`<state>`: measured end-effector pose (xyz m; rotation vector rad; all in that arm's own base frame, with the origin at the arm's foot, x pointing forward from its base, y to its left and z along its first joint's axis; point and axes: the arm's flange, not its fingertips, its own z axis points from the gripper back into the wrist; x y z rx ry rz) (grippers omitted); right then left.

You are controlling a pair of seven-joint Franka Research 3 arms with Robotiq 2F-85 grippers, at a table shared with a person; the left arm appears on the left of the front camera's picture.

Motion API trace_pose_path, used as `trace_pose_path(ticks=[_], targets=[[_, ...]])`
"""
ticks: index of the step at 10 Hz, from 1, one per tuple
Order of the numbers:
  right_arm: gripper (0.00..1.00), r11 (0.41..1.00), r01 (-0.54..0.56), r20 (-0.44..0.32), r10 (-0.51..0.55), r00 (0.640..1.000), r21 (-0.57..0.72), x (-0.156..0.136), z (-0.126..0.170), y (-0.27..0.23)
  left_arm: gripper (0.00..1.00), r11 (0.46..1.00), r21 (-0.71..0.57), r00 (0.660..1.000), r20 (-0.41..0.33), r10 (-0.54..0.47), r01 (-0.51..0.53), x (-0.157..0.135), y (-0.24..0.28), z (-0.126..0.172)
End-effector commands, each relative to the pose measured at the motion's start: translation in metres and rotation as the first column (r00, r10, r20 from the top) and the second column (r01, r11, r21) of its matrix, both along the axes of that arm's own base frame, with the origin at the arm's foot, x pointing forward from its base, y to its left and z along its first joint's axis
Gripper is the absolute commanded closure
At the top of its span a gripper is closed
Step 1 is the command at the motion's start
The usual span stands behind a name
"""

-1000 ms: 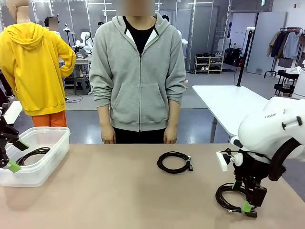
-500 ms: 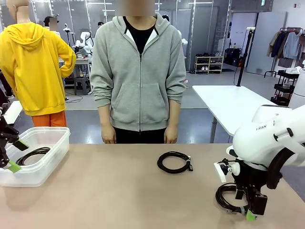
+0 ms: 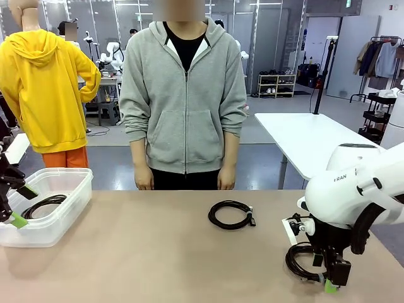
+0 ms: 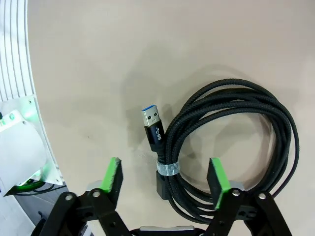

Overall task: Organize and store the cables.
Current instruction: Place the USB Extension Cable into the Organizing box.

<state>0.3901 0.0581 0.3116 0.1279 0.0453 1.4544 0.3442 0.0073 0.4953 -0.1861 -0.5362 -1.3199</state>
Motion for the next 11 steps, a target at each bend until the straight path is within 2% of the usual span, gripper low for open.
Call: trace_pose_path(ticks=[1, 2, 3, 8, 11], targets=[[0.75, 0.999, 0.03, 0.006, -0.03, 1.0, -0.013, -0.064, -0.031, -0.008, 0.0, 1.0, 0.007, 1.0, -0.003, 0.014, -0.014, -0.001, 0.0, 0.0], [0.95, 0.999, 0.031, 0.008, -0.031, 0.999, -0.01, -0.064, -0.032, -0.009, 0.0, 1.0, 0.007, 1.0, -0.003, 0.014, -0.014, -0.001, 0.0, 0.0], [1.0, 0.999, 0.029, 0.014, -0.029, 0.999, -0.012, -0.064, -0.031, -0.01, 0.0, 1.0, 0.007, 1.0, -0.003, 0.014, -0.014, -0.001, 0.0, 0.0], [1.0, 1.0, 0.027, 0.044, -0.027, 0.999, 0.002, -0.066, -0.015, -0.005, 0.0, 1.0, 0.007, 1.0, -0.003, 0.014, -0.014, -0.001, 0.0, 0.0], [1.0, 0.998, 0.037, 0.118, -0.042, 0.992, 0.05, -0.064, 0.033, -0.007, 0.0, 1.0, 0.007, 1.0, -0.003, 0.014, -0.014, -0.001, 0.0, 0.0]])
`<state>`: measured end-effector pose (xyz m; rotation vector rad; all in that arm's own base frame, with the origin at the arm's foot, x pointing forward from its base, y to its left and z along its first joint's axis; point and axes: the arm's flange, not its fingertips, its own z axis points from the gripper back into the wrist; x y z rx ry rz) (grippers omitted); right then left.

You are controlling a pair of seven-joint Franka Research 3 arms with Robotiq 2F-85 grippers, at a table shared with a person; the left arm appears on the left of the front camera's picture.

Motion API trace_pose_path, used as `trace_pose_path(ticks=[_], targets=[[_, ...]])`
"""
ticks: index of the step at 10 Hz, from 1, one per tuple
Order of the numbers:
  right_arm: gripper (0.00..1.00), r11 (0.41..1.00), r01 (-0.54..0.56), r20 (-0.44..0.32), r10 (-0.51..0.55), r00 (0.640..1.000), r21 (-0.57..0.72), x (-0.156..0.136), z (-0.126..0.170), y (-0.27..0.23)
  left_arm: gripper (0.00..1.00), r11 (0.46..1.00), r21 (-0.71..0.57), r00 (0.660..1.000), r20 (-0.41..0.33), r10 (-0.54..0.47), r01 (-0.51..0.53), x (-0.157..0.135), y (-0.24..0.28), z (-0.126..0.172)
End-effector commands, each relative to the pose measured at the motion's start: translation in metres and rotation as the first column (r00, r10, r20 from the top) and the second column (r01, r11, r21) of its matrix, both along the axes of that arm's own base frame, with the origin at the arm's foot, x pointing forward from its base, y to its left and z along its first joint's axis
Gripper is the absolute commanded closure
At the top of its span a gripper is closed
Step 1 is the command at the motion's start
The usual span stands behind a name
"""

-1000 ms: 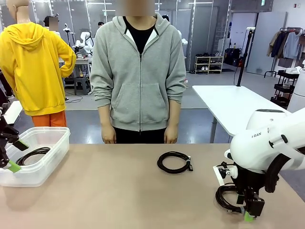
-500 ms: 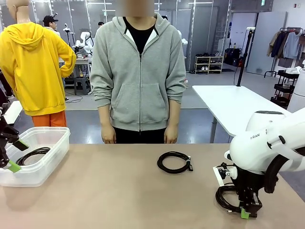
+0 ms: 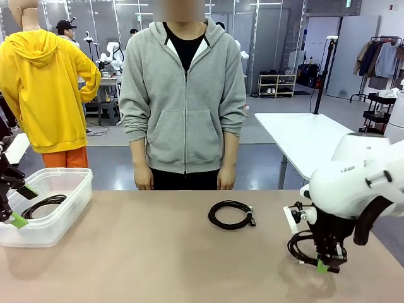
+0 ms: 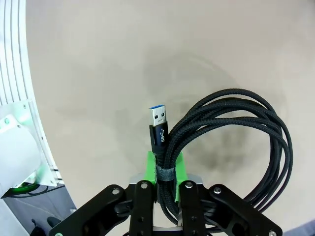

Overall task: Organize and store the cables.
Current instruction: Place the USB Extension Cable into the Organizing box.

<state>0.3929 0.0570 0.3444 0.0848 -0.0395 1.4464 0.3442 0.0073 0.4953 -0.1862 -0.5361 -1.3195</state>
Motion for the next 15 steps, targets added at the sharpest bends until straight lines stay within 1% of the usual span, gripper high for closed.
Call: trace_pose_path(ticks=[1, 2, 3, 4, 5, 9, 10, 11, 12, 13, 14, 15], targets=[[1.0, 0.999, 0.027, 0.067, -0.03, 0.997, 0.045, -0.068, 0.021, -0.008, 0.0, 1.0, 0.007, 1.0, -0.002, 0.013, -0.013, -0.001, 0.0, 0.0], [1.0, 0.999, 0.02, 0.071, -0.024, 0.997, 0.048, -0.071, 0.035, -0.009, 0.0, 1.0, 0.007, 1.0, -0.002, 0.013, -0.013, -0.001, 0.0, 0.0], [1.0, 0.997, 0.015, 0.096, -0.022, 0.995, 0.072, -0.073, 0.044, -0.011, 0.0, 1.0, 0.007, 1.0, -0.002, 0.013, -0.013, -0.001, 0.0, 0.0], [1.0, 0.994, 0.02, 0.104, -0.032, 0.994, 0.11, -0.076, 0.052, -0.016, 0.0, 1.0, 0.007, 1.0, -0.002, 0.013, -0.013, -0.001, 0.0, 0.0], [1.0, 0.999, 0.006, 0.083, -0.009, 0.997, 0.038, -0.016, 0.062, -0.006, 0.0, 1.0, 0.007, 1.0, -0.002, 0.013, -0.013, -0.001, 0.0, 0.0], [1.0, 0.999, 0.006, 0.083, -0.009, 0.997, 0.038, -0.016, 0.062, -0.006, 0.0, 1.0, 0.007, 1.0, -0.002, 0.013, -0.013, -0.001, 0.0, 0.0], [0.83, 0.999, 0.002, 0.069, -0.006, 0.998, 0.048, -0.02, 0.063, -0.008, 0.0, 1.0, 0.007, 1.0, -0.002, 0.013, -0.013, -0.001, 0.0, 0.0], [0.83, 0.996, -0.013, 0.152, -0.001, 0.988, 0.092, -0.015, 0.06, 0.012, 0.0, 1.0, 0.007, 1.0, -0.002, 0.013, -0.013, -0.001, 0.0, 0.0], [0.83, 0.991, -0.035, 0.199, 0.009, 0.98, 0.126, -0.007, 0.066, 0.041, 0.0, 1.0, 0.007, 1.0, -0.002, 0.013, -0.013, -0.001, 0.0, 0.0], [0.83, 0.991, -0.057, 0.209, 0.031, 0.977, 0.118, -0.002, 0.073, 0.07, 0.0, 1.0, 0.007, 1.0, -0.002, 0.013, -0.013, -0.001, 0.0, 0.0], [0.83, 0.988, -0.06, 0.218, 0.029, 0.976, 0.139, 0.0, 0.079, 0.096, 0.0, 1.0, 0.007, 1.0, -0.002, 0.013, -0.013, -0.001, 0.0, 0.0], [0.83, 0.988, -0.093, 0.185, 0.069, 0.98, 0.122, 0.006, 0.077, 0.137, 0.0, 1.0, 0.007, 1.0, -0.002, 0.013, -0.013, -0.001, 0.0, 0.0]])
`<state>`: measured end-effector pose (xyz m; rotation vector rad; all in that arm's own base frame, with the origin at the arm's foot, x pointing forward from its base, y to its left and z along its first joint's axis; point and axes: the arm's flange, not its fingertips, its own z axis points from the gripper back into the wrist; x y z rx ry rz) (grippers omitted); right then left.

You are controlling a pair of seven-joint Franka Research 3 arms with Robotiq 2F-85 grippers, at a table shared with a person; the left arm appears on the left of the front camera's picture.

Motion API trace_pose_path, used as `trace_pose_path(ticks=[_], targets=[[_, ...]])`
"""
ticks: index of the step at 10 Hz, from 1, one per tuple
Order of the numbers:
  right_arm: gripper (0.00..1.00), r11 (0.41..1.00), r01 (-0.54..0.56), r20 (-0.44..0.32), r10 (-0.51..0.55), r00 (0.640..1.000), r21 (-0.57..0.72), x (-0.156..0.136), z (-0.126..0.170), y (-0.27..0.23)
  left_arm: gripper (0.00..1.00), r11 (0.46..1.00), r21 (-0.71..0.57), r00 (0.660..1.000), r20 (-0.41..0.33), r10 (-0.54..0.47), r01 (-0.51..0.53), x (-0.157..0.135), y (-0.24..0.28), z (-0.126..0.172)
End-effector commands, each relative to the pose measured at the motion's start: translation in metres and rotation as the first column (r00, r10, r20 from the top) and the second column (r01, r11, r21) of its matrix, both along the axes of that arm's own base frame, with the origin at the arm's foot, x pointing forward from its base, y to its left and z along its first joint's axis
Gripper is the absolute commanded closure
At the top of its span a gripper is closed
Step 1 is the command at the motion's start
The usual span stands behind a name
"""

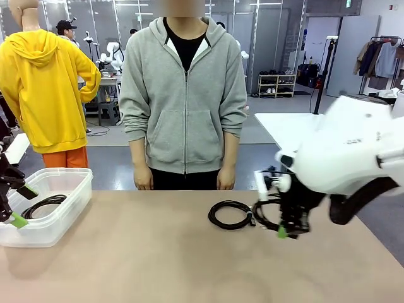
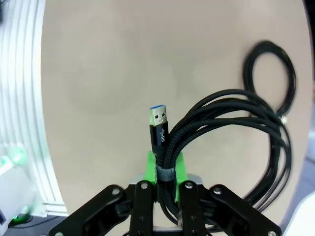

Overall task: Organize and store the cables.
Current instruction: Place the USB Extension Cable into the Organizing box.

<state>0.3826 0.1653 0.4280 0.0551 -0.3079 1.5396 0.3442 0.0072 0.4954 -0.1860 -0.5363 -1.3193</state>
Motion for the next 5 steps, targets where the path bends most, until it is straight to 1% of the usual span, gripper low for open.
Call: trace_pose_path(ticks=[1, 3, 5], targets=[[0.83, 0.998, -0.024, -0.035, 0.022, 0.999, -0.052, 0.02, -0.01, 0.06, 0.0, 1.0, 0.007, 1.0, -0.003, 0.013, -0.013, -0.001, 0.0, 0.0], [0.83, 0.989, -0.08, -0.062, 0.073, 0.995, -0.124, 0.03, -0.02, 0.133, 0.0, 1.0, 0.007, 1.0, -0.003, 0.013, -0.013, -0.001, 0.0, 0.0], [0.83, 0.981, -0.123, -0.102, 0.108, 0.989, -0.153, 0.047, -0.04, 0.19, 0.0, 1.0, 0.007, 1.0, -0.003, 0.013, -0.013, -0.001, 0.0, 0.0]])
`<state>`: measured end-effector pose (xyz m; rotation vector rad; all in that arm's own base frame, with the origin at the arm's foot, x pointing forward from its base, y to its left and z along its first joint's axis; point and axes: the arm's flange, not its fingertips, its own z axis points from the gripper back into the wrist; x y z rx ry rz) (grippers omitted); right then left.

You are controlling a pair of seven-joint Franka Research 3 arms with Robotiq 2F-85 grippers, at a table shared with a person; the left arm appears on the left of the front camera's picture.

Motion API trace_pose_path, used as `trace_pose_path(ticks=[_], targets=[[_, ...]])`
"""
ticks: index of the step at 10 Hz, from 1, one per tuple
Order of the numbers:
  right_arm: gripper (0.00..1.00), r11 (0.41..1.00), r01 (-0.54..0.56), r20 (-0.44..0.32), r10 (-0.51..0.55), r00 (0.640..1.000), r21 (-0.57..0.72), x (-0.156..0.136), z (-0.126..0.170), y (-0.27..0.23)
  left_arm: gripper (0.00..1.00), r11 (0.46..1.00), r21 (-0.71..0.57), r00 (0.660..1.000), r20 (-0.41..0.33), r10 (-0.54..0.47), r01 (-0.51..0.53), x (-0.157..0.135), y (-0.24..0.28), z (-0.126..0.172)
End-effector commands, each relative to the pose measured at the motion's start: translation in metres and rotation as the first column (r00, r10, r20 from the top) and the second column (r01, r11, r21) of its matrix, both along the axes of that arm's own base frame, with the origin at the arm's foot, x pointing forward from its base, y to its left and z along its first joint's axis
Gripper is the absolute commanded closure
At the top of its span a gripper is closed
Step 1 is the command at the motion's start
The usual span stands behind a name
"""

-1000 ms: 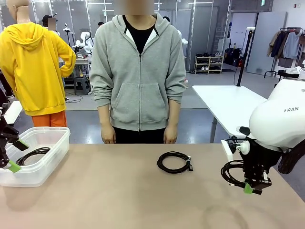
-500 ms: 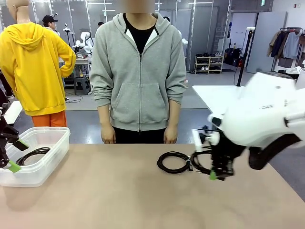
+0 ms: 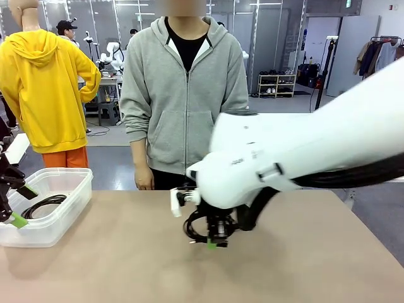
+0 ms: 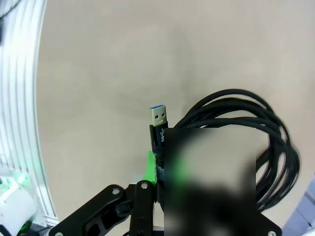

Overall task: Organize and store the cables.
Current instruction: Place the USB Extension Cable into the Organizing box.

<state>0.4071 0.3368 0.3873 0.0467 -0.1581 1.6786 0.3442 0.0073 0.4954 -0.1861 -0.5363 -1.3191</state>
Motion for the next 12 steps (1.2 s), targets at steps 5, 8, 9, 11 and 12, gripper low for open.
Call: trace_pose_path(ticks=[5, 8, 9, 11, 12], targets=[[0.83, 0.993, -0.043, -0.175, 0.023, 0.984, -0.108, 0.023, -0.043, 0.078, 0.0, 1.0, 0.007, 1.0, -0.003, 0.013, -0.013, -0.001, 0.0, 0.0], [0.63, 0.99, -0.053, -0.202, 0.027, 0.979, -0.127, 0.014, -0.049, 0.078, 0.0, 1.0, 0.007, 1.0, -0.003, 0.013, -0.013, -0.001, 0.0, 0.0], [0.49, 0.991, -0.048, -0.202, 0.023, 0.979, -0.121, 0.014, -0.052, 0.076, 0.0, 1.0, 0.0, 1.0, 0.0, 0.0, 0.0, 0.0, 0.0, 0.0], [0.19, 0.995, -0.019, -0.185, 0.0, 0.983, -0.1, 0.013, -0.045, 0.072, 0.0, 0.998, 0.001, 0.998, -0.022, -0.063, 0.063, -0.004, -0.007, 0.0], [0.04, 0.996, -0.006, -0.177, -0.011, 0.984, -0.094, 0.012, -0.042, 0.068, 0.0, 0.997, -0.005, 0.997, -0.021, -0.076, 0.076, -0.005, -0.012, 0.0]])
